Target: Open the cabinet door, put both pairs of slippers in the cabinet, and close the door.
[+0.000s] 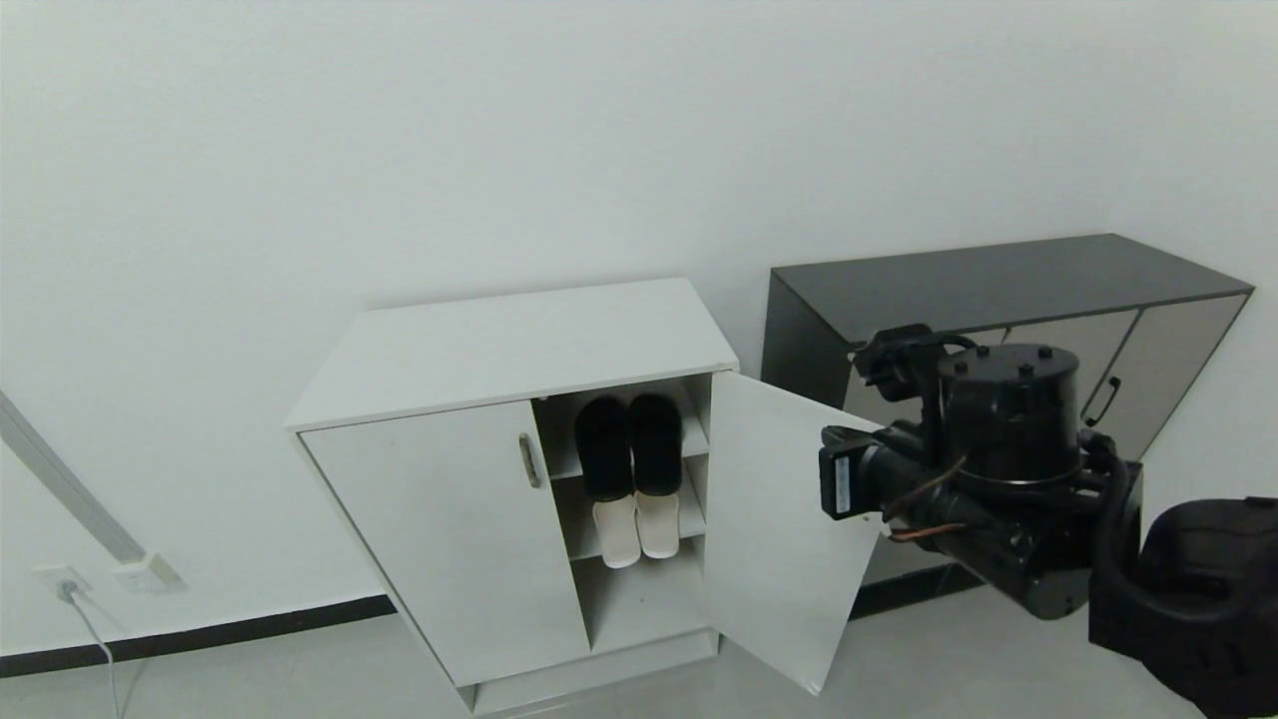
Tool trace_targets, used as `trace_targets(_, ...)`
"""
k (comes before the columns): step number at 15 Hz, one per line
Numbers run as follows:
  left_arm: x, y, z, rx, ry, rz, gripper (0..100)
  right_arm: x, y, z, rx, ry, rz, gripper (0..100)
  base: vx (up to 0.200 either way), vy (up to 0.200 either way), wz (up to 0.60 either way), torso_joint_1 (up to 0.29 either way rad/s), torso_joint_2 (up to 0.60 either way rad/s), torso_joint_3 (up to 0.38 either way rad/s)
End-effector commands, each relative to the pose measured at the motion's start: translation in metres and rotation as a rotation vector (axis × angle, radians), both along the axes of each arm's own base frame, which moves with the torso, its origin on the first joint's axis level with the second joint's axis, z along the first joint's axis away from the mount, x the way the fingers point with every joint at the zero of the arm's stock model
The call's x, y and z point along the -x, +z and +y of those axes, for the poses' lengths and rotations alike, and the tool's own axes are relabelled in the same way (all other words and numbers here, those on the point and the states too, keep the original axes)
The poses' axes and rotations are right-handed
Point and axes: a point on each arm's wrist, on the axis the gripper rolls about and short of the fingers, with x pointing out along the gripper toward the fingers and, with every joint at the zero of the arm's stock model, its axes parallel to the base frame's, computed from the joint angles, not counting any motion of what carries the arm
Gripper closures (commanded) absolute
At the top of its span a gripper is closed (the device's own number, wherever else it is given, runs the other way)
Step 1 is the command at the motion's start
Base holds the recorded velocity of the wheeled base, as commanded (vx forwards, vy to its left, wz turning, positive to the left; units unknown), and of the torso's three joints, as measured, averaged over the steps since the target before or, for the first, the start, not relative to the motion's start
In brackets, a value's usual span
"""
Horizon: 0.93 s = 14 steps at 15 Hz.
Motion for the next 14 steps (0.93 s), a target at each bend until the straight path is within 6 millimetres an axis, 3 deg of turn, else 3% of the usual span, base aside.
trace_targets(1,0.000,0.000,0.000,0.001,0.000,0.001,100,-0.024,0.005,-0.009,-0.011,-0.049,-0.007,100,0.000,0.000,0.00,0.000,0.00,0.000)
trace_targets(2,0.000,0.000,0.000,0.001,0.002,0.001,100,-0.041,0.010,-0.017,-0.014,-0.097,-0.006,100,0.000,0.000,0.00,0.000,0.00,0.000)
trace_targets(7,0.000,0.000,0.000,-0.001,0.002,0.001,100,-0.085,0.008,-0.038,-0.027,-0.151,0.005,100,0.000,0.000,0.00,0.000,0.00,0.000)
trace_targets(14,0.000,0.000,0.000,-0.001,0.002,0.001,100,-0.132,-0.033,-0.050,-0.012,-0.198,0.081,100,0.000,0.000,0.00,0.000,0.00,0.000)
